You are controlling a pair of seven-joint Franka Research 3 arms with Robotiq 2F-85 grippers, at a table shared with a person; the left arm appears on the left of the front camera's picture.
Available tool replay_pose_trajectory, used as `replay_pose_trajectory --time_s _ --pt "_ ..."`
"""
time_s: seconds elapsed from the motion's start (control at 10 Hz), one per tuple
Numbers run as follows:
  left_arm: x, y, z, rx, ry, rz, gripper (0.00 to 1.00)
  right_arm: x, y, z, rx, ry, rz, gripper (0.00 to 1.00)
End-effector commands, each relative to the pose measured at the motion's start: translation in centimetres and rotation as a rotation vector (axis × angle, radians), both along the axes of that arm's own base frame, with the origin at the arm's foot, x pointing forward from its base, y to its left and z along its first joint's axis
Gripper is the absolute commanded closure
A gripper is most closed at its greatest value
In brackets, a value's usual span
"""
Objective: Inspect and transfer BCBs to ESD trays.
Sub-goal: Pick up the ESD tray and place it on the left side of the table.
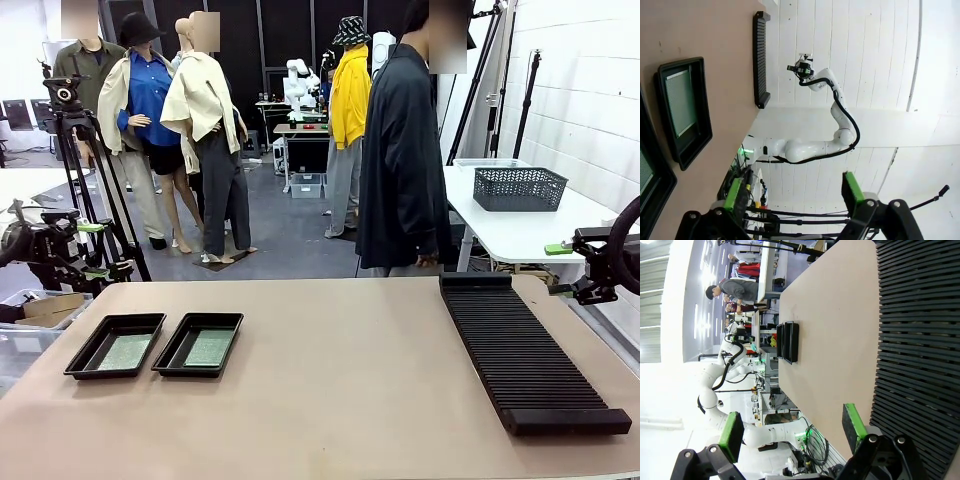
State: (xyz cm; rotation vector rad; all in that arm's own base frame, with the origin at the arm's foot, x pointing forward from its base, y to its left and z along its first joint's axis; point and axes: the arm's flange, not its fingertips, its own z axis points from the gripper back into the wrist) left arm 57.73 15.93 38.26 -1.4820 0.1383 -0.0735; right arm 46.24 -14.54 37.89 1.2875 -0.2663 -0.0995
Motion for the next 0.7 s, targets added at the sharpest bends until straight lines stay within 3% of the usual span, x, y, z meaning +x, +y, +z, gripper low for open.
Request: replay_pose_trajectory --time_s 0.0,0.6 --pt "0.11 0.03 0.09 -0.003 -0.004 0.015 0.0 -0.35 0.34 0.0 -0.007 0.0 -0.005 0.0" --pt "0.11 0.03 0.09 -0.003 -0.004 0.015 0.0 -0.35 0.34 0.0 -0.007 0.0 -0.005 0.0"
